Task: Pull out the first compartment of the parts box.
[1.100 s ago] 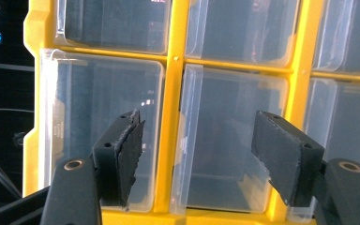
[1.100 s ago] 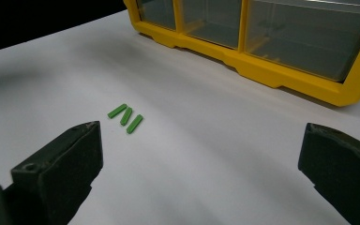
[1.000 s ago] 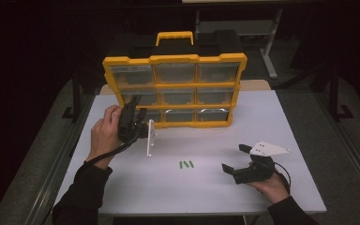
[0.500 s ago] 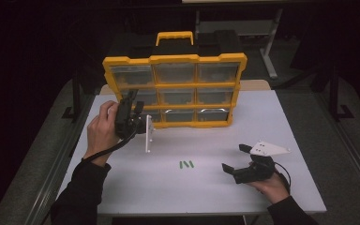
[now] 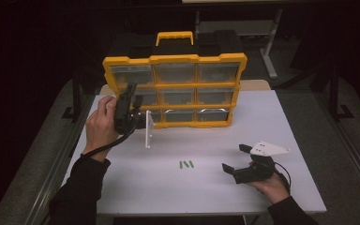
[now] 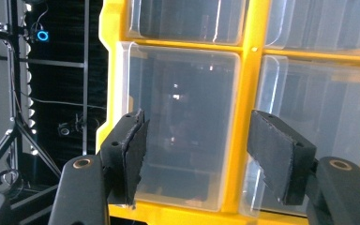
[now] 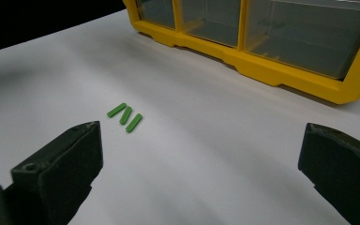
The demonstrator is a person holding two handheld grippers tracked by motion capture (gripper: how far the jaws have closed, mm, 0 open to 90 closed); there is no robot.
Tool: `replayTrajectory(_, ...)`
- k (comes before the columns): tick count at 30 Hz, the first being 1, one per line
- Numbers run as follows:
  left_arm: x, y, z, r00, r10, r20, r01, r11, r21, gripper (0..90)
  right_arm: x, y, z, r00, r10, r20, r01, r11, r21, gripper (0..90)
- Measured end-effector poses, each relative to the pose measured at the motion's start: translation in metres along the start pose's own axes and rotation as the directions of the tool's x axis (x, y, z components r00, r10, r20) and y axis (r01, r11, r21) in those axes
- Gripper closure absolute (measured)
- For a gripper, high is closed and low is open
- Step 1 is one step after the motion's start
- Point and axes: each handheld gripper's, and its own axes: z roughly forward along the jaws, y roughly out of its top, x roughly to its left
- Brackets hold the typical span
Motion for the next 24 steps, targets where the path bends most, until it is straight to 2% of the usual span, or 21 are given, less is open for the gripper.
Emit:
replayTrajectory(14, 0.011, 0.002, 0.006, 0.9990, -0.002, -0.044, 0.002, 1.0000, -0.003, 39.8, 0.000, 0.000, 0.000, 1.0000, 0.000, 0.001, 0.000, 1.000, -0.003, 0.0)
replayTrajectory(24, 0.015, 0.000, 0.012, 0.9976, 0.019, -0.067, -0.018, 0.9998, 0.012, 41.1, -0.001, 0.000, -0.001, 1.0000, 0.001, -0.001, -0.001, 1.000, -0.006, 0.0)
